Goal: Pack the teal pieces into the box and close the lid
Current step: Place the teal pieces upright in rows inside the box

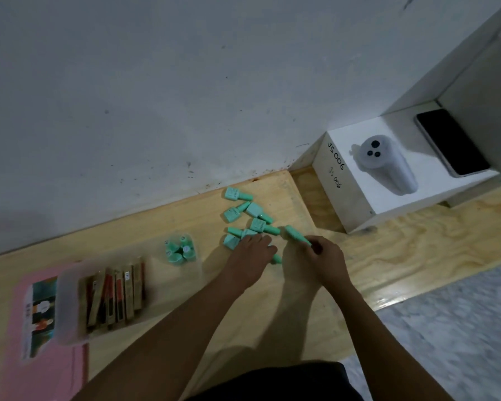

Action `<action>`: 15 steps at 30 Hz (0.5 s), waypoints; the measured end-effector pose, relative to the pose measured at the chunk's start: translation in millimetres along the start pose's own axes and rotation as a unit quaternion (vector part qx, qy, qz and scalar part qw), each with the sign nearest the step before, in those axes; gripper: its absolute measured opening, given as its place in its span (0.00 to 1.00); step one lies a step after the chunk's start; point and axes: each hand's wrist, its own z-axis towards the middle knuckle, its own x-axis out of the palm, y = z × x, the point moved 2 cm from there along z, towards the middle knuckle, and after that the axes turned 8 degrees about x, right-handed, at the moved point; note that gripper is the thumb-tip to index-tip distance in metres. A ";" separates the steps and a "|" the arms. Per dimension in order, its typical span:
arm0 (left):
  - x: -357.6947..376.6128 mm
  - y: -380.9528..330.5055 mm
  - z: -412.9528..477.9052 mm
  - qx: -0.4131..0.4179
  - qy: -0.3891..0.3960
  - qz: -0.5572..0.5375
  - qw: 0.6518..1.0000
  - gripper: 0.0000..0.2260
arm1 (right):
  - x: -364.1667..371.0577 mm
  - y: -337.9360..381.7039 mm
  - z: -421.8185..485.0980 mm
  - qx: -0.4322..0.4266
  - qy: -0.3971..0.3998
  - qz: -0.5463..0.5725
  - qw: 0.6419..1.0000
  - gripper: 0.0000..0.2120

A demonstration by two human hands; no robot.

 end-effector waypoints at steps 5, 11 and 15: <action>-23.7 -4.0 -0.1 -0.180 -0.099 -0.317 0.926 0.08 | -12.2 18.0 -2.1 0.038 -0.016 0.135 0.990 0.15; -52.5 8.2 -31.1 -0.379 -0.168 -0.755 0.508 0.12 | -14.0 47.6 -16.0 0.048 0.045 0.180 0.981 0.21; -62.3 17.7 -67.2 -0.381 -0.255 -0.758 0.463 0.09 | -4.9 74.4 -32.4 0.001 0.064 0.165 0.984 0.17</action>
